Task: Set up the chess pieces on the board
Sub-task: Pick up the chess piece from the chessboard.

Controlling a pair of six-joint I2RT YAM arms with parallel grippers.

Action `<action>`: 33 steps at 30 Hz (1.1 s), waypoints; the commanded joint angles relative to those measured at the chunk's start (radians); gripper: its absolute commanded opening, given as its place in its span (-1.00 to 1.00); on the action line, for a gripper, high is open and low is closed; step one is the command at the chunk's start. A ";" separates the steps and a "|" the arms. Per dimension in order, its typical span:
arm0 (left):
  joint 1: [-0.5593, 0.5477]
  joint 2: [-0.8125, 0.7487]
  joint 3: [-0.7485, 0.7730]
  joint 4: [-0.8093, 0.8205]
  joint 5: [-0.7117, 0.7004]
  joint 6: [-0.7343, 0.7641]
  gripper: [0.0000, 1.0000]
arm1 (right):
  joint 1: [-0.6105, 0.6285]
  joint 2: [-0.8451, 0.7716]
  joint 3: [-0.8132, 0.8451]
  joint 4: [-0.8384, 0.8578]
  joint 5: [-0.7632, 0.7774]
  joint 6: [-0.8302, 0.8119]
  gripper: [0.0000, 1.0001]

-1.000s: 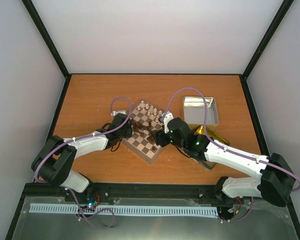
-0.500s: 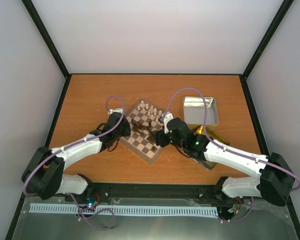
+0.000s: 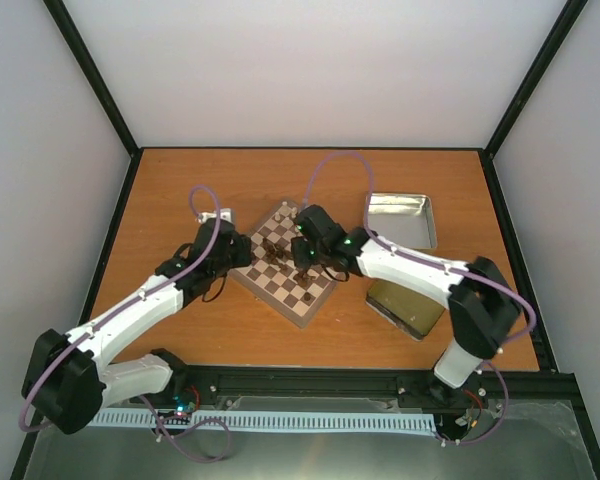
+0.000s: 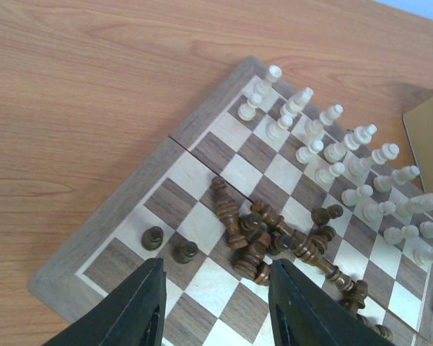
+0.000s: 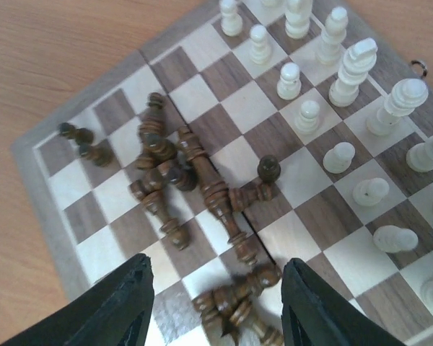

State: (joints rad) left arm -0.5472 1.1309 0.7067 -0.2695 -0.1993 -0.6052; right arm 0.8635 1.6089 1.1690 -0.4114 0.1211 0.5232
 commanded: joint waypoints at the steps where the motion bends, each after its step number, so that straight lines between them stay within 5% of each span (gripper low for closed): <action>1: 0.065 -0.068 0.047 -0.081 0.016 -0.015 -0.19 | -0.015 0.128 0.112 -0.127 0.034 0.013 -0.04; 12: 0.112 -0.197 0.041 -0.118 0.007 0.024 -0.03 | -0.017 0.333 0.298 -0.197 0.195 0.021 -0.26; 33: 0.112 -0.199 0.038 -0.112 0.024 0.030 -0.02 | -0.046 0.488 0.435 -0.247 0.151 0.035 -0.61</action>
State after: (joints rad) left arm -0.4423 0.9424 0.7136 -0.3744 -0.1856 -0.5949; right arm 0.8276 2.0682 1.5681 -0.6331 0.2752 0.5442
